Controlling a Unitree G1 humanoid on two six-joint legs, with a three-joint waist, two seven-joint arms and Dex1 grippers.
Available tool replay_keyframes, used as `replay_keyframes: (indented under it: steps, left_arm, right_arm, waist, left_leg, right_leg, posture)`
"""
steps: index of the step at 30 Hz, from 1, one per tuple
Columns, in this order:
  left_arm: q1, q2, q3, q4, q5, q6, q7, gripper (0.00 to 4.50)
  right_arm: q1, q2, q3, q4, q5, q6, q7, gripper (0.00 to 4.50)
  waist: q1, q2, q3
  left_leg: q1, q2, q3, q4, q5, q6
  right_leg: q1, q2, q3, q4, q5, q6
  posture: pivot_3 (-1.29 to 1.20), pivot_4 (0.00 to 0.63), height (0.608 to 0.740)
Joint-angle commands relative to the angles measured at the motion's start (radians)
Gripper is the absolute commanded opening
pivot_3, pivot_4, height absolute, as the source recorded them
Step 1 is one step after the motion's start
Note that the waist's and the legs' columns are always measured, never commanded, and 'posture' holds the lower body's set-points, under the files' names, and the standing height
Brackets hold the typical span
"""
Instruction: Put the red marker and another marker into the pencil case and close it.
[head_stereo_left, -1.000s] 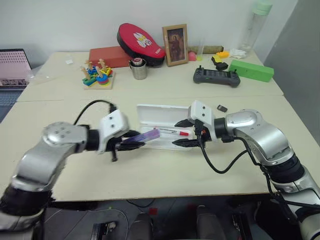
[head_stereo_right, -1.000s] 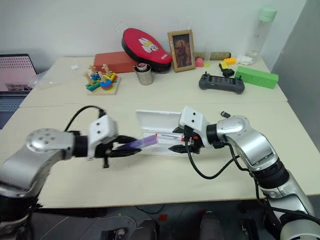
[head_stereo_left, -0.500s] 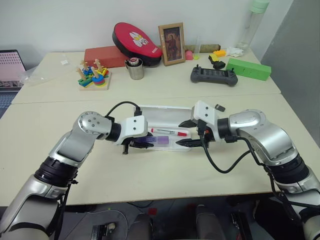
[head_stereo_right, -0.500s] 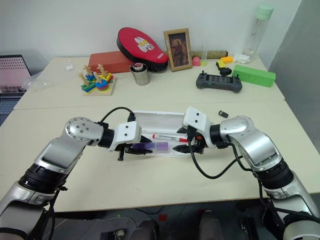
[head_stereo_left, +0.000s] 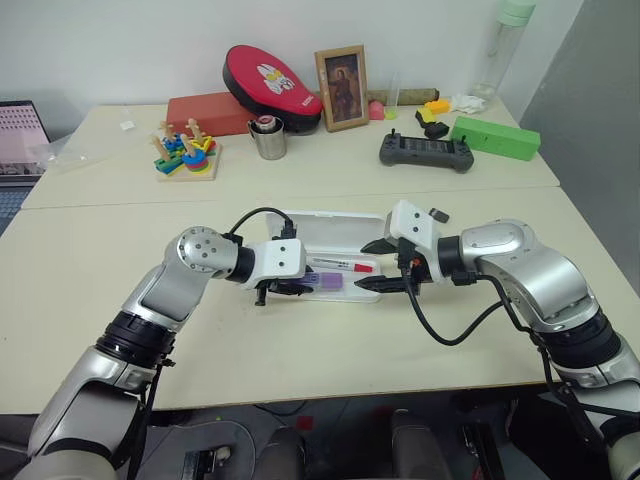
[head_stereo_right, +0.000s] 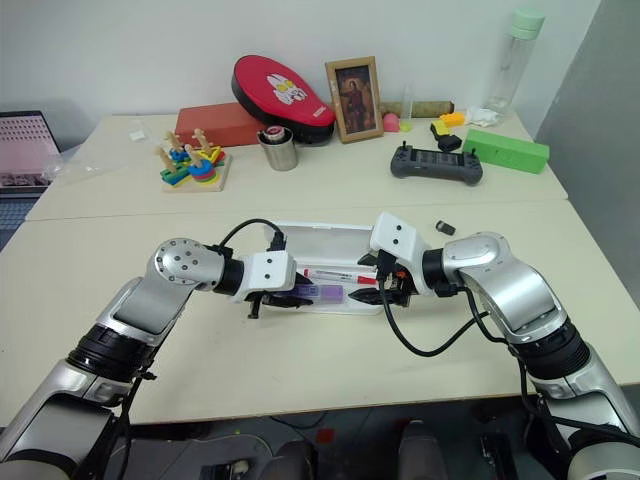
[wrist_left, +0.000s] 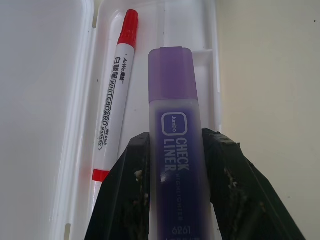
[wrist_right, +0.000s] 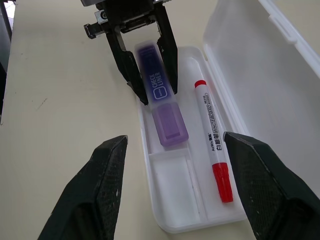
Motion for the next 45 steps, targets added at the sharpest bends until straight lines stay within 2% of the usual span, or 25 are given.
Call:
replay_keyframes:
  steps: [1,2,6,10,14,25,30,36,45]
  left_arm:
    - [-0.027,-0.002,0.016,-0.024,-0.002,-0.003,-0.014,1.21]
    - [-0.028,-0.003,0.017,-0.023,0.0,-0.003,-0.015,1.91]
    - [-0.032,0.0,0.023,-0.043,-0.016,0.012,-0.036,2.57]
    - [-0.026,0.003,0.028,-0.054,-0.01,0.011,-0.031,3.41]
    - [-0.025,0.009,0.079,-0.142,-0.073,0.094,-0.038,4.2]
    - [-0.029,0.093,0.196,-0.451,-0.232,0.329,-0.046,4.2]
    - [-0.058,0.088,0.226,-0.491,-0.252,0.389,0.007,4.2]
    - [-0.144,0.064,0.202,-0.524,-0.248,0.416,0.061,4.2]
    - [-0.193,0.04,0.132,-0.468,-0.153,0.374,0.133,4.2]
  right_arm:
    - [-0.009,-0.006,-0.03,-0.03,0.014,-0.002,-0.001,3.23]
    - [-0.009,-0.005,-0.03,-0.029,0.014,-0.002,-0.001,3.23]
    - [-0.012,-0.004,-0.031,-0.023,0.011,-0.004,-0.003,3.23]
    - [-0.011,-0.004,-0.034,-0.024,0.013,-0.001,-0.004,3.23]
    - [-0.01,-0.01,-0.043,-0.018,0.012,-0.004,-0.005,3.23]
    - [-0.039,-0.072,-0.069,0.055,-0.033,-0.065,-0.002,3.23]
    - [-0.029,-0.086,-0.08,0.094,-0.05,-0.092,-0.007,3.23]
    - [-0.045,-0.104,-0.103,0.206,-0.101,-0.147,-0.038,3.23]
    - [-0.077,-0.079,-0.116,0.397,-0.195,-0.233,-0.133,3.23]
  waist:
    - [0.0,0.0,0.0]
    - [0.0,0.0,0.0]
    - [0.0,0.0,0.0]
    - [0.0,0.0,0.0]
    - [0.0,0.0,0.0]
    - [0.0,0.0,0.0]
    - [0.0,0.0,0.0]
    - [0.001,0.0,0.0]
    - [-0.005,0.0,0.0]
  left_leg:
    - [0.0,0.0,0.0,0.0,0.0,0.0]
    - [0.0,0.0,0.0,0.0,0.0,0.0]
    - [0.0,0.0,0.0,0.0,0.0,0.0]
    - [0.0,0.0,0.0,0.0,0.0,0.0]
    - [0.0,0.0,0.0,0.0,0.0,0.0]
    - [0.0,0.0,0.0,0.0,0.0,0.0]
    - [0.0,0.0,0.0,0.0,0.0,0.0]
    - [0.0,0.0,0.0,0.0,0.0,0.0]
    - [0.0,0.0,0.0,0.0,0.0,0.0]
  right_leg:
    - [0.0,0.0,0.0,0.0,0.0,0.0]
    - [0.0,0.0,0.0,0.0,0.0,0.0]
    - [0.0,0.0,0.0,0.0,0.0,0.0]
    - [0.0,0.0,0.0,0.0,0.0,0.0]
    - [0.0,0.0,0.0,0.0,0.0,0.0]
    - [0.0,0.0,0.0,0.0,0.0,0.0]
    - [0.0,0.0,0.0,0.0,0.0,0.0]
    - [0.0,0.0,0.0,0.0,0.0,0.0]
    - [0.0,0.0,0.0,0.0,0.0,0.0]
  posture:
    - [0.0,0.15,0.74]
    - [0.0,0.15,0.74]
    - [0.0,0.15,0.74]
    - [0.0,0.15,0.74]
    - [0.0,0.15,0.74]
    - [0.0,0.15,0.74]
    - [0.0,0.15,0.74]
    - [0.0,0.15,0.74]
    - [0.0,0.15,0.74]
